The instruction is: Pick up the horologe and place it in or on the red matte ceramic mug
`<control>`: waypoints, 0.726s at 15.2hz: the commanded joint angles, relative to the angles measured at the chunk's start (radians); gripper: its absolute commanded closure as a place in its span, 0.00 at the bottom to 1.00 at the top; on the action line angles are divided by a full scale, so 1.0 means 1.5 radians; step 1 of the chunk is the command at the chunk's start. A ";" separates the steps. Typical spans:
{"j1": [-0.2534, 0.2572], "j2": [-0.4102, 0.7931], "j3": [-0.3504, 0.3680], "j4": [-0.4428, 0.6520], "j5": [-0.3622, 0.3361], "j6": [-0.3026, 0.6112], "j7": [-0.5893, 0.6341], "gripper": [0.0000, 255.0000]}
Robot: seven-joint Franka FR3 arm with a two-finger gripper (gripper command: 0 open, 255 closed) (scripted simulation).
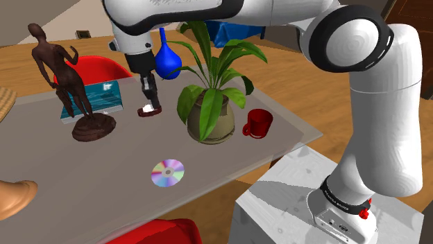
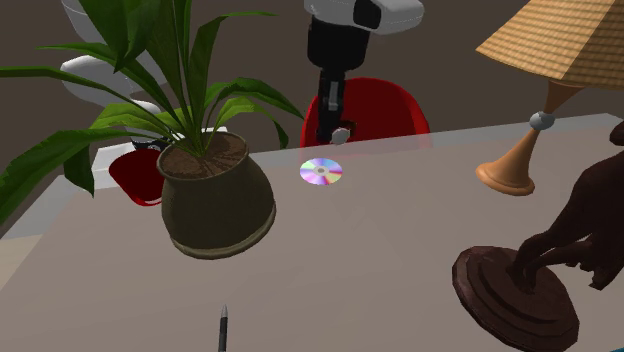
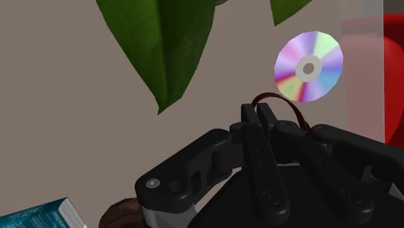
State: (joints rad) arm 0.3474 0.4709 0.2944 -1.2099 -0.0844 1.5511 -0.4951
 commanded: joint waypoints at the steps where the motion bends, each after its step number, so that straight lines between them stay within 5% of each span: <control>1: -0.013 -0.033 0.000 -0.043 0.008 0.010 -0.008 1.00; 11: -0.106 -0.302 -0.030 -0.390 0.071 0.094 -0.126 1.00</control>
State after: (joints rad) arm 0.1993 0.0562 0.2570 -1.7447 0.0146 1.6818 -0.6625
